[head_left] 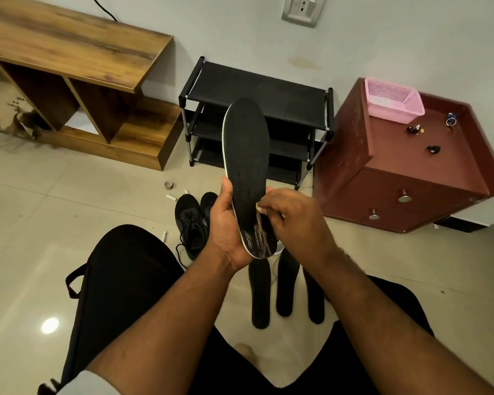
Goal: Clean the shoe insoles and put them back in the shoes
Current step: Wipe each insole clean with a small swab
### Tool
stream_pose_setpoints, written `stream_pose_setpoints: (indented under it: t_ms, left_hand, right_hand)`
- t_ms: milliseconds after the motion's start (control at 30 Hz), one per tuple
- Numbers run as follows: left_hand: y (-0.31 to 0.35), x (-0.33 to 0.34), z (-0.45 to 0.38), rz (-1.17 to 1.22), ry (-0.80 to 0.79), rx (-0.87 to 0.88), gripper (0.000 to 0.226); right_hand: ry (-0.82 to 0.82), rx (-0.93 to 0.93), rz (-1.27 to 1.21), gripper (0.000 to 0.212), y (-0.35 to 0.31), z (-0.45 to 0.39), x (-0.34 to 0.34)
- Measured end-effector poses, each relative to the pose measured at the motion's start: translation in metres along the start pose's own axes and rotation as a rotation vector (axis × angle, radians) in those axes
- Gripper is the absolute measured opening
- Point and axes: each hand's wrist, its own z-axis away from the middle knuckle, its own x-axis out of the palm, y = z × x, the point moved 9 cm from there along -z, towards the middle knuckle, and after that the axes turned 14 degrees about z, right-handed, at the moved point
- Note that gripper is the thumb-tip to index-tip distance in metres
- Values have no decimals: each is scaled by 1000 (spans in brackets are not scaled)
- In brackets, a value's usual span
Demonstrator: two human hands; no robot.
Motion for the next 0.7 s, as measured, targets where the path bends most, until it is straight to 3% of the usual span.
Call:
stream_pose_setpoints:
  t_ms: [233,433,533,700]
  left_hand:
    - [14,-9,-10,-38,56,95,89]
    - [4,-4,-3,-99,31,66,75]
    - [5,-4,-2,-100,45,45,82]
    - [14,-11,-4,-123,119,95,92]
  right_hand:
    - [-63,-33,-4,24,-15,29,-4]
    - [-25,-28,72,32,-7,0,-9]
    - [-47,-61,89,16,-14,6,-4]
    - [-37,-141,148,17,-28,39,-4]
